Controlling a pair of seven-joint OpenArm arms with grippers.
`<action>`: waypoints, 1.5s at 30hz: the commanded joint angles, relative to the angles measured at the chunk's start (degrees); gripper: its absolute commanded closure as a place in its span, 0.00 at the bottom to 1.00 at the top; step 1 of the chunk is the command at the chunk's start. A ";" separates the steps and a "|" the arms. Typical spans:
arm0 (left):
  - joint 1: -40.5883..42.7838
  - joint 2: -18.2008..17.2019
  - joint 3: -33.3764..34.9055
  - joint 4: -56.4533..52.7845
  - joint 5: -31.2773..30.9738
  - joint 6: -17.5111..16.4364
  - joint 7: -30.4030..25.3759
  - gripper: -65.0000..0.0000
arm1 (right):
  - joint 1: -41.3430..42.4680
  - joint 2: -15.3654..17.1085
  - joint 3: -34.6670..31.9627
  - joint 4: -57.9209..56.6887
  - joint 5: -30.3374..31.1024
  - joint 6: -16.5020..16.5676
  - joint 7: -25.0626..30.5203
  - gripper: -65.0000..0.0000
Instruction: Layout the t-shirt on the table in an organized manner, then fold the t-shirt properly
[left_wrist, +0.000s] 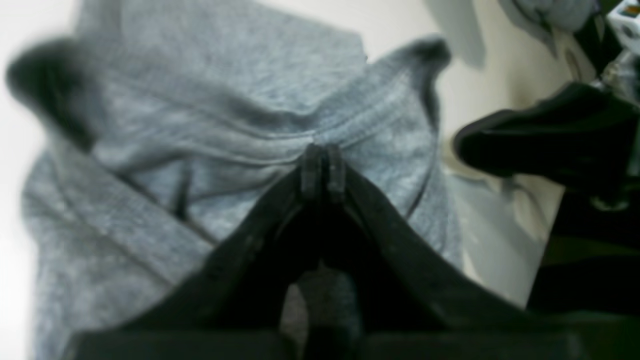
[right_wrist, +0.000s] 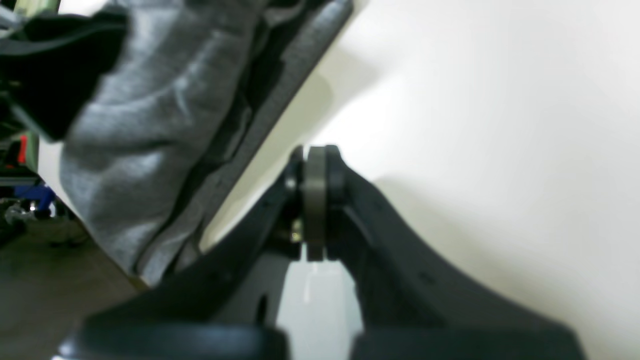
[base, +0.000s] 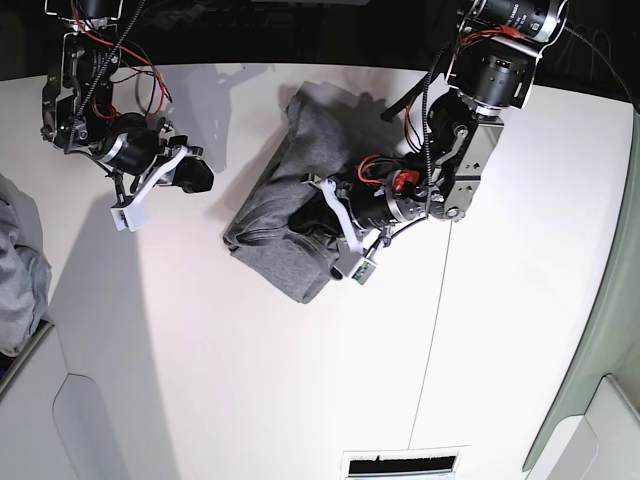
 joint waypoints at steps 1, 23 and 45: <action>-1.86 0.52 -0.07 -0.66 0.39 -0.47 -1.18 0.98 | 0.52 0.39 0.20 0.87 1.29 0.59 0.48 1.00; -2.05 -5.68 -0.07 25.94 -22.21 -0.47 24.59 0.98 | 0.11 2.89 0.20 4.96 1.95 0.61 -2.25 1.00; 57.83 -23.26 -23.89 49.27 -6.62 -0.47 17.44 0.98 | -36.06 19.93 -6.80 25.66 7.13 3.15 -4.13 1.00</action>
